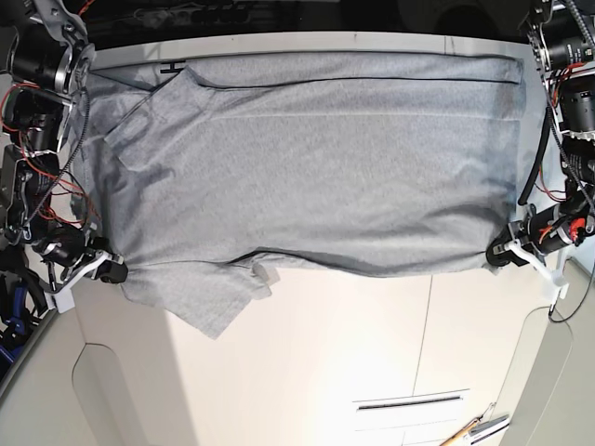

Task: Fold the T-shirt properly
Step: 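Grasp the side seams with both grippers and fold the hem half over the shoulders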

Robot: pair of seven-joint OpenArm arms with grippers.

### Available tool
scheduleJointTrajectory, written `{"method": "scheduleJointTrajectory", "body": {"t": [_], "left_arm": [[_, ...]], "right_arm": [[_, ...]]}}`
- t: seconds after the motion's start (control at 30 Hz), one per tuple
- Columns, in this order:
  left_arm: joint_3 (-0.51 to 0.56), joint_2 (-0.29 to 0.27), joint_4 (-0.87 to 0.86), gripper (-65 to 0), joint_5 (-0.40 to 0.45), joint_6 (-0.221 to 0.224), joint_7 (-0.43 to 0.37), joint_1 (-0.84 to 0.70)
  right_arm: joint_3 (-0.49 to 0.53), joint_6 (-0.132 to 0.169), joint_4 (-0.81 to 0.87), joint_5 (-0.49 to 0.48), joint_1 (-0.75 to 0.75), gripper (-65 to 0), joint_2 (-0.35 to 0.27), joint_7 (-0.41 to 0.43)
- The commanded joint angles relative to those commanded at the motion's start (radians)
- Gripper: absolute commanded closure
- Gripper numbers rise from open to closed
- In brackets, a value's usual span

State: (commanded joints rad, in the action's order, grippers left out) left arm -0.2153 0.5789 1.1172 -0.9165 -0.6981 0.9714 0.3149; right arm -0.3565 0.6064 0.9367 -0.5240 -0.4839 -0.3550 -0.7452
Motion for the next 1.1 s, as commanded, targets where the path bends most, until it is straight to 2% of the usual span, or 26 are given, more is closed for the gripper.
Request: {"method": "scheduleJointTrajectory", "body": {"t": [0.13, 0.27, 0.53, 0.83, 0.93, 0.97, 1.03, 1.07, 1.1], "left_arm": [[0.0, 0.031, 0.032, 0.0, -0.053, 0.0, 0.072, -0.017], [0.0, 0.055, 0.033, 0.0, -0.071, 0.0, 0.076, -0.072], [0.0, 0.056, 0.034, 0.0, -0.097, 0.0, 0.085, -0.14], [0.0, 0.066, 0.036, 0.0, -0.098, 0.0, 0.087, -0.19], [0.0, 0.066, 0.036, 0.0, -0.125, 0.0, 0.087, -0.196], [0.0, 0.066, 0.036, 0.0, -0.132, 0.0, 0.087, -0.196], [0.0, 0.066, 0.036, 0.0, -0.146, 0.0, 0.087, -0.196], [0.0, 0.066, 0.036, 0.0, -0.146, 0.0, 0.087, -0.196], [0.0, 0.066, 0.036, 0.0, -0.146, 0.0, 0.087, -0.196]], "right_arm": [[0.0, 0.0, 0.075, -0.061, 0.03, 0.0, -0.009, -0.041], [0.0, 0.0, 0.218, -0.089, 0.139, 0.0, -0.028, -0.054], [-0.022, -0.003, 0.422, -0.09, 0.337, 0.0, -0.031, -0.056], [-0.024, -0.008, 0.447, -0.088, 0.475, 0.0, -0.03, -0.035], [-0.024, -0.008, 0.447, -0.085, 0.499, 0.0, -0.03, -0.029], [-0.024, -0.008, 0.447, -0.085, 0.498, -3.0, -0.03, -0.028], [-0.024, -0.009, 0.447, -0.086, 0.498, -20.5, -0.03, -0.01], [-0.024, -0.009, 0.447, -0.086, 0.497, -26.4, -0.03, -0.009], [-0.024, -0.01, 0.447, -0.086, 0.495, -28.9, -0.03, -0.01]]}}
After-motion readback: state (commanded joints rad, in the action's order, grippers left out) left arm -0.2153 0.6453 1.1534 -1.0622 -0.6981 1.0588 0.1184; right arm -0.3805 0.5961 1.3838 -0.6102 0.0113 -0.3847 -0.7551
